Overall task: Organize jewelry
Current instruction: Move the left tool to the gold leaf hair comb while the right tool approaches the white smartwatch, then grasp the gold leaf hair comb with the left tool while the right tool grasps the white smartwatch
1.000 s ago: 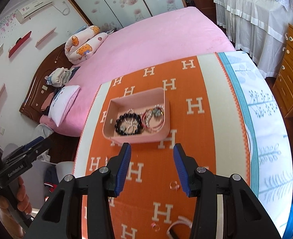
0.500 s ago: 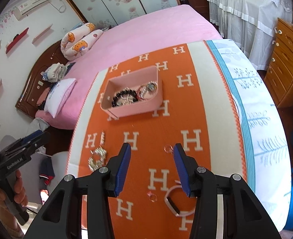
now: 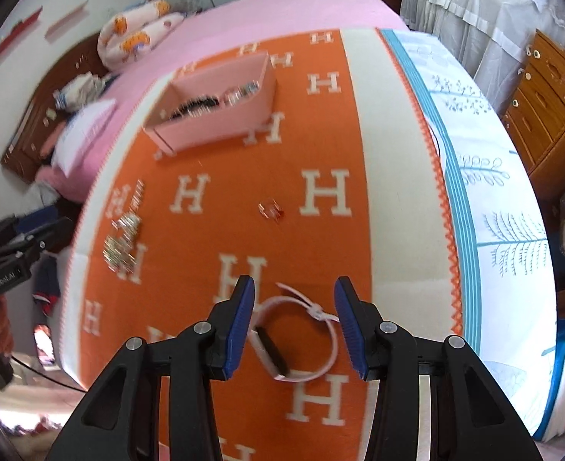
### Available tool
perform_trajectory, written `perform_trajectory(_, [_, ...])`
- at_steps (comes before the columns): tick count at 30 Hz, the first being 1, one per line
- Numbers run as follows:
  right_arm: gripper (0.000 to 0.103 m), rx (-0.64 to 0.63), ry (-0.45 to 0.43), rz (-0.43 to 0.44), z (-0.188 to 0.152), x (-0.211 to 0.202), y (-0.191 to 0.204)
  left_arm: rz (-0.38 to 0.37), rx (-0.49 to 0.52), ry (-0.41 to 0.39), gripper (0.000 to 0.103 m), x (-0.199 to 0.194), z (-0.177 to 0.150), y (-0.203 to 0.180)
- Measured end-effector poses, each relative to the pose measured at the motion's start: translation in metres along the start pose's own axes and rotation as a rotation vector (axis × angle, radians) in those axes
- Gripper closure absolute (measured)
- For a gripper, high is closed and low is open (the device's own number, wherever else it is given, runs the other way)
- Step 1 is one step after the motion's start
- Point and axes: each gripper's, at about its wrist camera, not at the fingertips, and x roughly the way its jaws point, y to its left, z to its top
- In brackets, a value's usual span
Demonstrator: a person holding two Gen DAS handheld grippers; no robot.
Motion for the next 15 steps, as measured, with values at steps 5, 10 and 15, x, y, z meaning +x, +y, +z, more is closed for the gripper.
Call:
perform_trajectory(5, [0.06,-0.073,0.037,-0.008,-0.008,0.019,-0.003,0.0,0.051,0.075,0.069,0.036,-0.007,-0.006])
perform_trajectory(10, [0.063,-0.134,0.058,-0.011,-0.011,0.03,-0.001,-0.019,0.043,0.121,0.075,0.056,-0.005,-0.002])
perform_trajectory(15, [0.067,-0.141,0.075,-0.003,-0.013,0.038,-0.005,-0.034,0.037,0.177,0.084,0.074,-0.003,0.001])
